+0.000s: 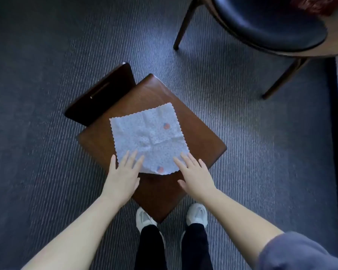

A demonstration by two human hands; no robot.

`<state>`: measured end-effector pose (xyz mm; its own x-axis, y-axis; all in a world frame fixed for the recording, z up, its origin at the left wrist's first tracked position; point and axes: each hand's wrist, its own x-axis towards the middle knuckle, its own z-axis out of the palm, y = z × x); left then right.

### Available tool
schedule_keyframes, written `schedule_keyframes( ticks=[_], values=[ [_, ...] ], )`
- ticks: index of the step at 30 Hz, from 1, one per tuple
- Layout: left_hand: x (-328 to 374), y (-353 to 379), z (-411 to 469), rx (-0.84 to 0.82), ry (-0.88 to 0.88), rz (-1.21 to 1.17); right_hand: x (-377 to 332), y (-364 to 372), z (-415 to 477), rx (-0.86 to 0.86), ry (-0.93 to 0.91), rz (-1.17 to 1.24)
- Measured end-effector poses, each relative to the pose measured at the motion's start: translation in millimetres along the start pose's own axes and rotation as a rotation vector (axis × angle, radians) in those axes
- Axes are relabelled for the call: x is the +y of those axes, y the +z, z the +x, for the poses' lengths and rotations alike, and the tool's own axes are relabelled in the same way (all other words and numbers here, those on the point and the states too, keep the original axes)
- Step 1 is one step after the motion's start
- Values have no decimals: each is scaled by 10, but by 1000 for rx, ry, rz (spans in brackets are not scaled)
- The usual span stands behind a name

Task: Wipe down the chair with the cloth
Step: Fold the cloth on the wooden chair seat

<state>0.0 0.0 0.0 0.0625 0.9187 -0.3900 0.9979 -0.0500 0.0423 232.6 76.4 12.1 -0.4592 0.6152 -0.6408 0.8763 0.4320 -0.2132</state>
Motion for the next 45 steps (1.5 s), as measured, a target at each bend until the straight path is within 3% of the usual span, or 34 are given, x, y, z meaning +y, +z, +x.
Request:
schedule_keyframes(
  ticks=[9,15,19,25,31,39,45],
  values=[
    [-138,164,169,89,28,-157,197,344,374,455,-124,-172],
    [-138,55,53,49,-71,-383,282,263,286,402,-160,-249],
    [-100,-52,-37,-49,-152,-487,285,93,166,232,-102,-134],
    [-142,-132,-118,-89,-403,-817,428,-16,4,49,22,449],
    [-186,-195,-54,-44,-536,-929,473,-226,58,128,121,691],
    [-209,-102,261,3,-599,-938,444,-335,478,174,182,663],
    [-218,-36,509,15,-613,-783,427,-341,723,202,267,564]
  ],
)
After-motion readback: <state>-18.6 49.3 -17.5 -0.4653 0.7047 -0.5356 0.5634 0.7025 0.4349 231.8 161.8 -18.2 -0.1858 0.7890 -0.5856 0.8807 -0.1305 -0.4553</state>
